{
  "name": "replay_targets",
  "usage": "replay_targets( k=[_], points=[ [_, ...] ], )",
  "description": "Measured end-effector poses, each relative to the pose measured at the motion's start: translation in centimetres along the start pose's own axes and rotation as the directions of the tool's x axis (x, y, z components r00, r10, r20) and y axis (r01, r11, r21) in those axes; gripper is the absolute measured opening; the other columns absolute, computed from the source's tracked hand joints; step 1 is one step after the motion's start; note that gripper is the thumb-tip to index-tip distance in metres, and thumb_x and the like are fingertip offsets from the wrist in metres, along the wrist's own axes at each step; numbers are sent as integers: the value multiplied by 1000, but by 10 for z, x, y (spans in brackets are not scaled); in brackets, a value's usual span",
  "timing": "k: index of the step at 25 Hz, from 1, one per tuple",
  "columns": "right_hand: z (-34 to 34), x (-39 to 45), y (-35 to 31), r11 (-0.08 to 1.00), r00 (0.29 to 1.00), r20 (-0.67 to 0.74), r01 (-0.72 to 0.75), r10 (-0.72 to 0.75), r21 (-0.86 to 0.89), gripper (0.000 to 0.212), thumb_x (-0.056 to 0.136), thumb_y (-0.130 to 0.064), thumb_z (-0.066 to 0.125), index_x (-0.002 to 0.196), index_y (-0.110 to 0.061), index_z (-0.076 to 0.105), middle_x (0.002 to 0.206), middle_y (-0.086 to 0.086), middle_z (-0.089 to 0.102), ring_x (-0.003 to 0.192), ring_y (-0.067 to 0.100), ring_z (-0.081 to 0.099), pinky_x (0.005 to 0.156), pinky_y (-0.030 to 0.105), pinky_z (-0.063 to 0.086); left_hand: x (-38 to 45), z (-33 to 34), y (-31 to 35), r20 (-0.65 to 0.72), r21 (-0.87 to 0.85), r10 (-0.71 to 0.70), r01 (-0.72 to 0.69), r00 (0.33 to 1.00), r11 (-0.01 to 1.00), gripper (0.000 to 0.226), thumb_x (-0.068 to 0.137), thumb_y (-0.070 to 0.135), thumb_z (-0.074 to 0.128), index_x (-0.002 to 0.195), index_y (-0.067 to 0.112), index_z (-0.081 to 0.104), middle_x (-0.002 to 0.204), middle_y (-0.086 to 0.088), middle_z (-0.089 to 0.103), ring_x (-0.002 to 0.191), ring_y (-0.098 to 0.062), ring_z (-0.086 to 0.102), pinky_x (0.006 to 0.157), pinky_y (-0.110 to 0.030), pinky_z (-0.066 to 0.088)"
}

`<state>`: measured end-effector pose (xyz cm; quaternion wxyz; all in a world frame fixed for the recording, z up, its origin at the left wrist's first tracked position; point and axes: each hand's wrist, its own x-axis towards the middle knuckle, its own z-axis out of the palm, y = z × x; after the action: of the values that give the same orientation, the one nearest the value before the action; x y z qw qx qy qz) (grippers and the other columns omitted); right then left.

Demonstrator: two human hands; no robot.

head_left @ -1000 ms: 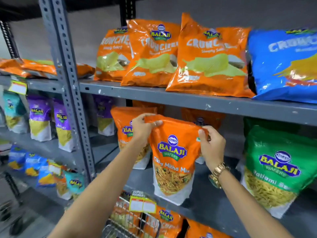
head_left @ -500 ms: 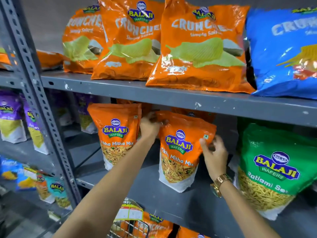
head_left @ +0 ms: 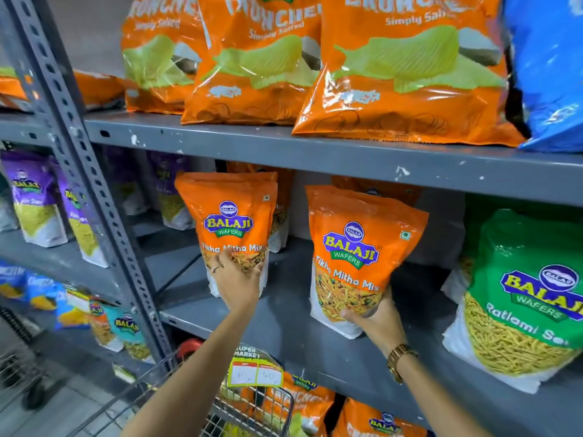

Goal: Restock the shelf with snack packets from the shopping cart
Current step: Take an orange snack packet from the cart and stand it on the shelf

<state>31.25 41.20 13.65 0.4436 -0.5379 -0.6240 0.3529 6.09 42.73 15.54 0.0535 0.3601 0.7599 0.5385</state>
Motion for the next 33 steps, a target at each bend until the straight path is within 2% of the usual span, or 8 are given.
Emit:
replay_targets(
  k=[4, 6, 8, 11, 17, 23, 29, 33],
  points=[
    [3, 0, 7, 998, 999, -22, -31, 32, 49, 75, 55, -26, 86, 110, -34, 36, 98, -13, 55, 89, 7, 55, 75, 27, 49, 1, 11, -20, 23, 9, -121, 121, 992, 993, 118, 53, 35, 86, 141, 11, 11, 153, -19, 11, 139, -41, 15, 104, -62, 30],
    [4, 0, 9, 997, 999, -9, -40, 40, 61, 73, 57, -25, 85, 110, -34, 35, 96, -19, 53, 87, 2, 53, 70, 21, 49, 3, 15, -30, 70, -41, -193, 196, 979, 980, 129, 50, 36, 87, 144, 15, 0, 154, -22, 7, 140, -42, 11, 107, -62, 25],
    [3, 2, 12, 997, 999, 10, -53, 53, 52, 74, 56, -31, 84, 111, -34, 35, 98, -16, 54, 90, 4, 54, 69, 19, 48, 7, 16, -44, 114, -69, -145, 153, 983, 986, 130, 49, 37, 87, 143, 18, -1, 150, -25, 17, 136, -44, 21, 108, -61, 27],
    [-3, 7, 16, 996, 995, 59, -82, 80, 31, 81, 50, -41, 79, 117, -32, 35, 109, -4, 56, 98, 15, 55, 81, 32, 51, 14, 8, -58, 163, -115, -47, 67, 985, 991, 128, 48, 38, 88, 143, 18, 5, 144, -22, 27, 133, -41, 28, 108, -56, 32],
    [-6, 8, 15, 993, 986, 130, -109, 103, 45, 76, 55, -32, 81, 115, -34, 35, 110, -1, 55, 102, 18, 54, 85, 34, 47, 23, -10, -71, 267, -155, 42, 0, 963, 988, 124, 42, 45, 87, 139, 24, 13, 140, -13, 39, 128, -32, 40, 105, -53, 40],
    [-2, 6, 15, 992, 988, 130, -99, 88, 80, 75, 55, -30, 81, 114, -34, 35, 107, -6, 55, 101, 16, 54, 86, 33, 46, 22, -12, -76, 293, -167, 41, 9, 955, 986, 126, 37, 55, 84, 138, 28, 13, 139, -11, 38, 127, -30, 42, 104, -55, 41],
    [-3, 7, 14, 989, 983, 156, -117, 102, 89, 69, 65, -19, 79, 115, -32, 33, 108, -4, 53, 99, 15, 51, 83, 30, 43, 20, -11, -73, 312, -192, 36, 26, 949, 981, 120, 48, 32, 89, 139, 25, 11, 140, -13, 36, 128, -31, 41, 105, -51, 40],
    [-4, 10, 12, 985, 971, 192, -160, 145, 63, 75, 58, -30, 80, 117, -32, 33, 112, -2, 52, 107, 20, 51, 90, 37, 44, 21, -11, -69, 333, -154, -4, 59, 943, 986, 131, 48, 37, 88, 142, 27, -3, 148, -11, 26, 136, -32, 31, 110, -54, 33]
  ],
)
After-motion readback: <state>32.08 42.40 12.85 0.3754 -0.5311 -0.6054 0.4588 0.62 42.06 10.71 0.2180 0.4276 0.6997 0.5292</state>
